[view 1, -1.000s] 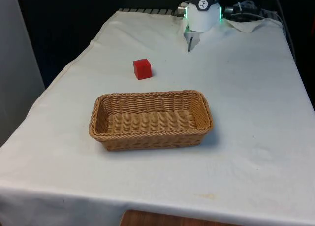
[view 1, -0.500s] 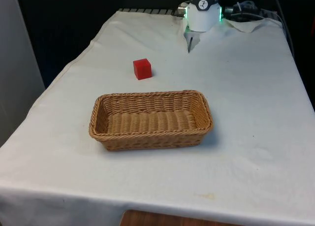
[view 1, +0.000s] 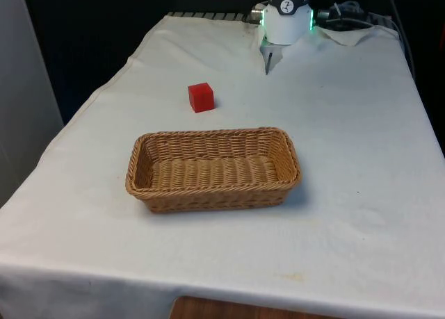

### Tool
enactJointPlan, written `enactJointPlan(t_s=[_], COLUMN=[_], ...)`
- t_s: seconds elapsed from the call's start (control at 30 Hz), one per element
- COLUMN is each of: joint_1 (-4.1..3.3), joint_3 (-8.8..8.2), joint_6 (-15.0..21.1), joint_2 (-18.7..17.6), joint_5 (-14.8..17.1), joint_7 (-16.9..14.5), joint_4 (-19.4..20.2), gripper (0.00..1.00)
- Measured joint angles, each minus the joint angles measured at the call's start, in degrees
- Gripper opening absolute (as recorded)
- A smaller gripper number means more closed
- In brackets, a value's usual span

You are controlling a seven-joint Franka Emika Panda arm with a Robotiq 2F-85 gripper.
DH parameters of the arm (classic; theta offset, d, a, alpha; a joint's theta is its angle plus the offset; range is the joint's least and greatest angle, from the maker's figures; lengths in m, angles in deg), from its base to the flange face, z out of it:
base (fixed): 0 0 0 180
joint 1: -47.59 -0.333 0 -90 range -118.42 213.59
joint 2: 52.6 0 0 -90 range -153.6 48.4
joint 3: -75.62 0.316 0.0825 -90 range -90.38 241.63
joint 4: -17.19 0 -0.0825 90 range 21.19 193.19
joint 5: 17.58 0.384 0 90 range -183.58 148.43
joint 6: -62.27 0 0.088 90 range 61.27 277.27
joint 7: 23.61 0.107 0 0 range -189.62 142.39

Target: Pick up the cube and place it into the basket.

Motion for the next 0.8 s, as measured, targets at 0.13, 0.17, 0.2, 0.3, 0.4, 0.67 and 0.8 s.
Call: enactJointPlan(t_s=[0.13, 0.17, 0.2, 0.3, 0.4, 0.67, 0.8], joint_1=[0.29, 0.29, 0.29, 0.46, 0.52, 0.69, 0.69], joint_3=[-0.74, -0.74, -0.92, -1.55, -2.01, -3.78, -4.53], joint_6=[0.9, 0.9, 1.1, 1.6, 1.9, 4.2, 4.8], joint_2=[0.0, 0.0, 0.0, 0.0, 0.2, 1.1, 1.1], joint_5=[-0.6, -0.6, -0.7, -1.0, -1.1, -2.1, -2.2], joint_7=[-1.8, -1.8, -2.2, -3.7, -4.6, -7.3, -8.6], joint_4=[0.6, 0.6, 0.7, 1.4, 2.2, 5.3, 5.7], gripper=[1.00, 1.00, 1.00, 1.00, 1.00, 1.00, 1.00])
